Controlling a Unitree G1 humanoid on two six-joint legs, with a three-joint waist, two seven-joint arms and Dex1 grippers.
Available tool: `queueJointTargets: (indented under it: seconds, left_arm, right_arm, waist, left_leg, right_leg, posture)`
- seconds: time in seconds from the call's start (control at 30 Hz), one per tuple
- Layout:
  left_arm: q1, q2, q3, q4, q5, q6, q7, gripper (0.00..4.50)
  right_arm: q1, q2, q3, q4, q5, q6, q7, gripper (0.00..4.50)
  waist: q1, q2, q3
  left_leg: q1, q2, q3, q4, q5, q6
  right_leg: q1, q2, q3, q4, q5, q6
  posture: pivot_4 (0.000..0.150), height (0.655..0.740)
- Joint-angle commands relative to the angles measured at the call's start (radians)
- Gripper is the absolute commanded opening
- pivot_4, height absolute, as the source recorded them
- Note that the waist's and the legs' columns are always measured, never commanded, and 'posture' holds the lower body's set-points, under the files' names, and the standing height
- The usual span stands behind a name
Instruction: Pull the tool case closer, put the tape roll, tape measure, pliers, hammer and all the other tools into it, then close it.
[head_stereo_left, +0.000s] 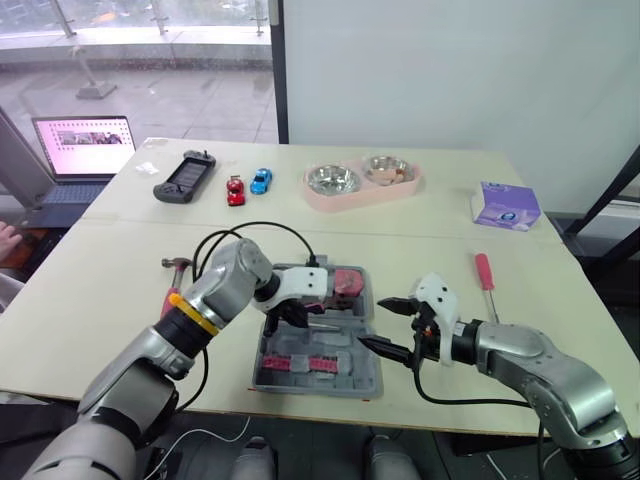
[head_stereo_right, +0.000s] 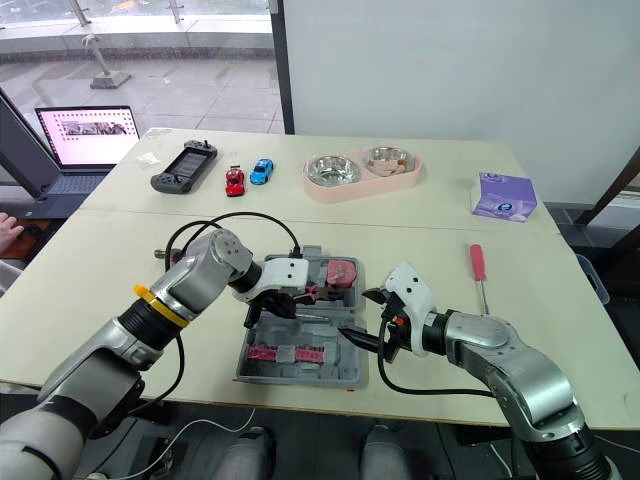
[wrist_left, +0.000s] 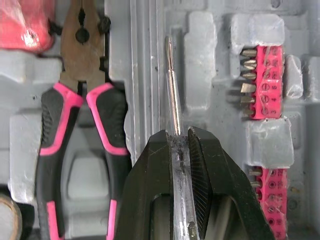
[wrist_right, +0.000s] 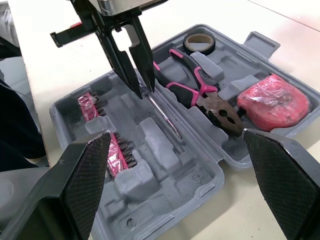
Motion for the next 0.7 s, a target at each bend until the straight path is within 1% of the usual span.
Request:
queueJointTargets:
  seconds: [0.03,0.17,0.43,0.7]
  left_arm:
    - [-0.011,-0.003,0.022,-0.003,-0.021,-0.002,0.023,0.04]
    - [-0.01,0.0,0.008,-0.02,-0.027,0.008,0.028,0.04]
    - [-0.025,0.032,-0.045,-0.052,0.003,0.081,0.006,0.04]
    - [-0.015,0.031,-0.065,-0.038,0.006,0.043,0.028,0.04]
  right_arm:
    - [-0.003,0.003,-0.023,-0.033,0.005,-0.015,-0.001,4.5]
    - [-0.004,0.003,-0.021,-0.031,0.004,-0.016,-0.001,4.5]
    - [-0.002,0.003,-0.021,-0.029,0.002,-0.018,-0.002,4.5]
    - [0.0,0.006,-0.021,-0.029,0.002,-0.018,-0.005,4.5]
  waist:
    - [0.0,0.0,0.0]
    - [-0.002,0.0,0.0]
    - [-0.002,0.0,0.0]
    - [-0.001,0.0,0.0]
  left_leg:
    - [0.0,0.0,0.0,0.0,0.0,0.0]
    - [0.0,0.0,0.0,0.0,0.0,0.0]
    - [0.0,0.0,0.0,0.0,0.0,0.0]
    - [0.0,0.0,0.0,0.0,0.0,0.0]
  right_leg:
    - [0.0,0.0,0.0,0.0,0.0,0.0]
    - [0.0,0.0,0.0,0.0,0.0,0.0]
    - [0.0,0.0,0.0,0.0,0.0,0.0]
    - [0.0,0.0,0.0,0.0,0.0,0.0]
  posture:
    - [0.15,0.74]
    - [0.15,0.74]
    - [0.15,0.74]
    - [0.15,0.74]
